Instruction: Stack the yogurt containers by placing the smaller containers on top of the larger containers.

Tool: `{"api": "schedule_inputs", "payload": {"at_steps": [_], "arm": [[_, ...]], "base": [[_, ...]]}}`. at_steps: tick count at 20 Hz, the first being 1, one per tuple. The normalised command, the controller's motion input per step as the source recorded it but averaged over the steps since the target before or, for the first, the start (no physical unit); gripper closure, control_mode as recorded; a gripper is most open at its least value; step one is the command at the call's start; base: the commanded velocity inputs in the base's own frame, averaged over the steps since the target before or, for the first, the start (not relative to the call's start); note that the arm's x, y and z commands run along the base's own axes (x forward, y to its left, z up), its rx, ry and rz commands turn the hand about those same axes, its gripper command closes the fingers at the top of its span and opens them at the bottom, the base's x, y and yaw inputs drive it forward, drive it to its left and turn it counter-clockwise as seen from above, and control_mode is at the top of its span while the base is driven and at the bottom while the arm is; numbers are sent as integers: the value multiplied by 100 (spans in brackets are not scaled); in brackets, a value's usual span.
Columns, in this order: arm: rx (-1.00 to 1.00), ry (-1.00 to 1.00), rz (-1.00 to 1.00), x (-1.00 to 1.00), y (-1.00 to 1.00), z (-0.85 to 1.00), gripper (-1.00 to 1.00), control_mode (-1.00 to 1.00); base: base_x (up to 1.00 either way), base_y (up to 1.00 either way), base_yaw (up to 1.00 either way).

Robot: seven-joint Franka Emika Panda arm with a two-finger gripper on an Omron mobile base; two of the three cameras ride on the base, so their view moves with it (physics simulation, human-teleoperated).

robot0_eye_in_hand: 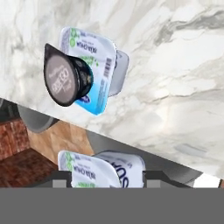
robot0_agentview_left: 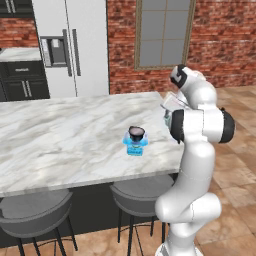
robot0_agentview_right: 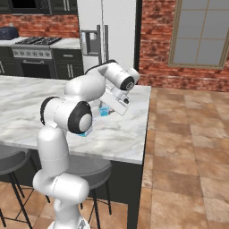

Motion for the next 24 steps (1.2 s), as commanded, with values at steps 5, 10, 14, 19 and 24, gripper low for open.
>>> {"api": "schedule_inputs", "payload": {"at_steps": [5, 10, 14, 19, 24], "arm": [[0, 0, -4, 0, 19, 17, 100, -100], [0, 0, -4, 0, 19, 17, 100, -100], [0, 0, -4, 0, 19, 16, 100, -100], [0, 0, -4, 0, 20, 13, 100, -100], [0, 0, -5, 0, 26, 8, 100, -100]], "base": [[0, 0, 0], [0, 0, 0], [0, 0, 0], [0, 0, 0], [0, 0, 0]]}}
